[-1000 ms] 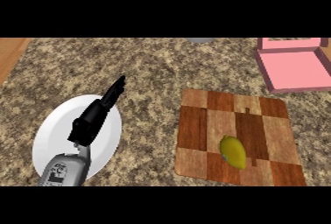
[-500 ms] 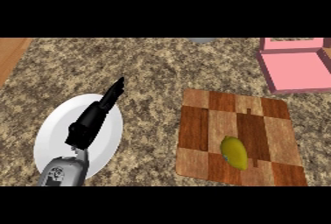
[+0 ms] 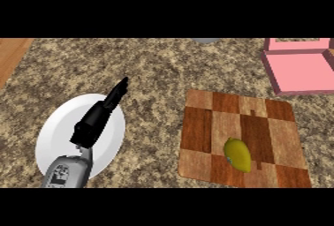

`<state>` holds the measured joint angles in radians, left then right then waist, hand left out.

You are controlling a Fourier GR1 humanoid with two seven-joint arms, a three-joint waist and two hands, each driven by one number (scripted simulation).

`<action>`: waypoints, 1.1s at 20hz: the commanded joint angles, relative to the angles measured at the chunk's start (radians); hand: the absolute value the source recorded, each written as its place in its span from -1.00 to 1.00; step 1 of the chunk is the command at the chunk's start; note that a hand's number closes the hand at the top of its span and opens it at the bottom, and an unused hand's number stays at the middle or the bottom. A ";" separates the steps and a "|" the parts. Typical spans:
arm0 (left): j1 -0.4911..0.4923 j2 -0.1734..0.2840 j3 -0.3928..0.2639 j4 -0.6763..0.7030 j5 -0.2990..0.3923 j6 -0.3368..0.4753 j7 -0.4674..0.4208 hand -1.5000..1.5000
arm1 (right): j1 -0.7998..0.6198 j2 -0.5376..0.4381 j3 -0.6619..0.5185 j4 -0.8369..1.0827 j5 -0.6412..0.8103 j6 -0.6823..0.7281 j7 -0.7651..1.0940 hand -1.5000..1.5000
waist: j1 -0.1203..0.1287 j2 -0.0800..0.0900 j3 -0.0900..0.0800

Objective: Pick the bell pepper from the cutting board and place it in the cardboard box

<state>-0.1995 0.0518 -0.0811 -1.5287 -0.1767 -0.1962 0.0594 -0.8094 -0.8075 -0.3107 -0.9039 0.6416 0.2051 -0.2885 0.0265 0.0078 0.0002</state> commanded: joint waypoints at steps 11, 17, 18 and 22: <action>-0.015 -0.031 -0.032 -0.009 -0.029 0.019 0.013 0.00 | -0.150 0.106 0.004 0.511 0.086 -0.141 -0.033 -1.00 | 0.017 0.009 0.002; -0.031 -0.007 0.001 -0.021 0.006 -0.010 0.048 0.00 | -0.168 0.084 -0.049 0.639 0.049 -0.136 -0.160 -1.00 | 0.026 0.011 0.003; -0.018 0.013 0.010 -0.009 0.020 -0.035 -0.005 0.00 | -0.171 0.112 -0.065 0.645 0.031 -0.150 -0.163 -1.00 | 0.028 0.013 0.003; -0.011 0.001 0.003 -0.022 0.012 -0.022 0.024 0.00 | -0.186 0.077 -0.215 0.651 -0.119 -0.123 -0.216 -1.00 | 0.021 0.011 0.005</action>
<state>-0.2271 0.0486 -0.0774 -1.5327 -0.1651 -0.2154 0.0774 -0.9884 -0.7158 -0.4242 -0.2779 0.6207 0.0795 -0.4578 0.0506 0.0206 0.0040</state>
